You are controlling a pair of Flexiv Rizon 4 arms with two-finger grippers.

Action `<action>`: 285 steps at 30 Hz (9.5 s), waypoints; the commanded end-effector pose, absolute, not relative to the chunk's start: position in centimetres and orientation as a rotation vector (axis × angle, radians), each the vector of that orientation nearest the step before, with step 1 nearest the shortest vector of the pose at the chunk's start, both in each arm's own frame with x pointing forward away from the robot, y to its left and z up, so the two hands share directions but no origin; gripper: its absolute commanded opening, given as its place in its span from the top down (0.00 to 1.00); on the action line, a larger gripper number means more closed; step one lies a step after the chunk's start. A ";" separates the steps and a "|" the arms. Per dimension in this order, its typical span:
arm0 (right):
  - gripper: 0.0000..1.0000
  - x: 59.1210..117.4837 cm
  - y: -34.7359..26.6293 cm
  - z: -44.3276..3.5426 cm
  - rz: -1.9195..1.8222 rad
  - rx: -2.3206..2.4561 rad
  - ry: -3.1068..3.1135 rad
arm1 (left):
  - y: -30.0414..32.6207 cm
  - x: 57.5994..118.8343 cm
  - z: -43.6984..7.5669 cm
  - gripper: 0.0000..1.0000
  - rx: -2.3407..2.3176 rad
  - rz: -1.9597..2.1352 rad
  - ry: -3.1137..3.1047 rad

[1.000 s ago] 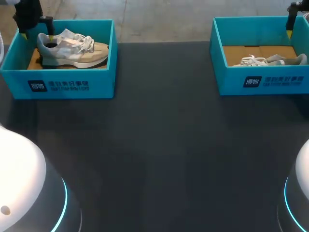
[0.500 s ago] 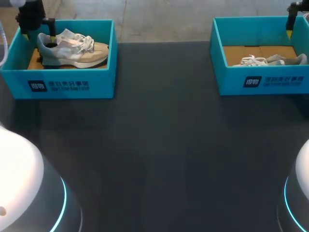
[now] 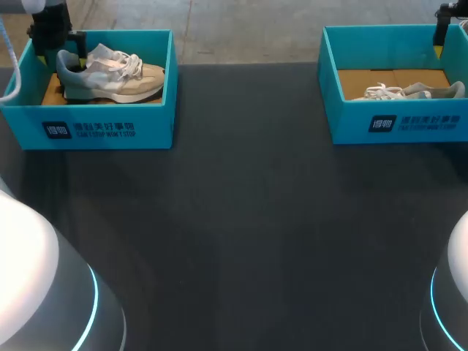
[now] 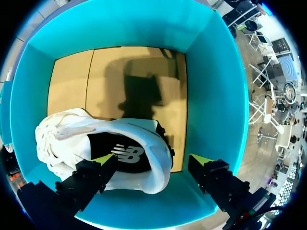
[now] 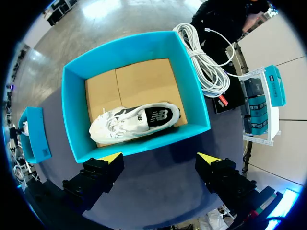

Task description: Take the shoe out of the shoebox, open the shoe tongue, remove and reinsert the insole, then place the shoe into the shoebox

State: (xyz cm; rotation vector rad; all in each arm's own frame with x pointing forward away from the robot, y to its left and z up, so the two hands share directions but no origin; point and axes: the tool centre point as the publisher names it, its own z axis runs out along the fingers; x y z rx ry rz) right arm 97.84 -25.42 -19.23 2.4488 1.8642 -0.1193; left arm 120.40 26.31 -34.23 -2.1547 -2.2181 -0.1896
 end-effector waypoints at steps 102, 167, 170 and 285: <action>0.00 97.8 -25.4 -19.2 -0.120 2.449 1.863 | 28.1 119.5 -38.8 1.00 -2.078 -0.129 -2.216; 0.00 97.8 -25.4 -19.2 -0.120 2.449 1.863 | 32.2 112.5 -21.8 1.00 -2.004 -0.420 -2.373; 0.00 97.8 -25.4 -19.2 -0.120 2.449 1.863 | 32.8 112.3 -21.3 1.00 -2.009 -0.427 -2.381; 0.00 97.8 -25.4 -19.2 -0.120 2.449 1.863 | 6.8 73.2 -25.6 1.00 -2.233 -0.254 -2.078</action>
